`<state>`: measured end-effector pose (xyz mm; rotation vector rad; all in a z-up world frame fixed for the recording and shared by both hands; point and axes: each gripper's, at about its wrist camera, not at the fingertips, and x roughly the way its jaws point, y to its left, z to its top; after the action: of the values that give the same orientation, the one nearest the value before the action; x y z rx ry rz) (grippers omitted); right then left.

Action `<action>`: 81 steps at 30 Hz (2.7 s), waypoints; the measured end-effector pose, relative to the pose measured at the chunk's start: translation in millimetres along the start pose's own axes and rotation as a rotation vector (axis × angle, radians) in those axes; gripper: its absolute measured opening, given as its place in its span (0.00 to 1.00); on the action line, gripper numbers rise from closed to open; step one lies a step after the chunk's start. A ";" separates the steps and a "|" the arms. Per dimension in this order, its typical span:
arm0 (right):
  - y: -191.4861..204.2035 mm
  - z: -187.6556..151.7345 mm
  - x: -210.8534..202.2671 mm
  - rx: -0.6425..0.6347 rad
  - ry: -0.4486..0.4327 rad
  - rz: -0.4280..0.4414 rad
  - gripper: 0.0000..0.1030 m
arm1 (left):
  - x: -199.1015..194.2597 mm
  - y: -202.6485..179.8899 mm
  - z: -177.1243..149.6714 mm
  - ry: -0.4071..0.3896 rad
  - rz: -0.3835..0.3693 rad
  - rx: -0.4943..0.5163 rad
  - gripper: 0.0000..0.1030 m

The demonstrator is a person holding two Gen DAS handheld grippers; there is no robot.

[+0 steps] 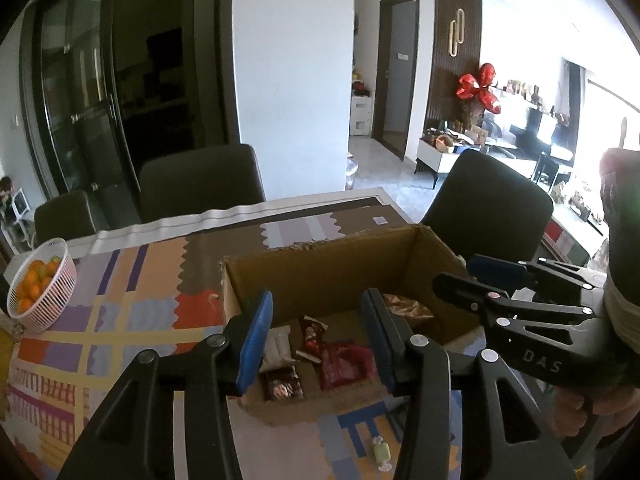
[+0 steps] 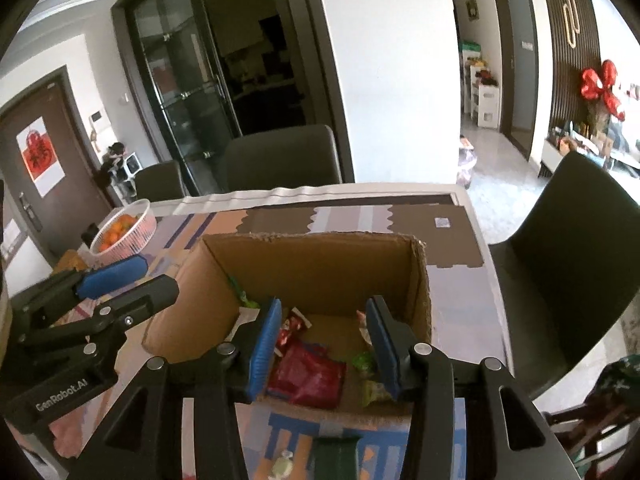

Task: Organize snacks
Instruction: 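Carry the candy and lollipop into the cardboard box and open both tools, then move both tools back toward the pale green candy and dark green bar, then grasp the pale green candy with the left tool while the right tool grasps the dark green bar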

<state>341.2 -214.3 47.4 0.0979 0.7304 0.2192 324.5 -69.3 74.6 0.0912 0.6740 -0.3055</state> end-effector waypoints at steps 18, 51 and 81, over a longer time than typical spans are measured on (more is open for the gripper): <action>9.0 -67.3 -51.7 -0.032 -0.027 -0.038 0.53 | -23.3 -30.0 -63.0 0.038 -0.044 0.025 0.46; -17.7 -169.2 18.6 0.031 0.262 -0.078 0.53 | 77.0 -52.6 -166.3 0.338 -0.163 0.039 0.34; 3.9 -167.6 66.4 -0.040 0.335 -0.094 0.53 | 66.4 -26.8 -168.8 0.318 -0.131 -0.016 0.18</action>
<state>276.2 -193.0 -119.4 -0.0127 1.0607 0.1619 264.0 -80.6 -98.2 0.0809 1.0006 -0.4157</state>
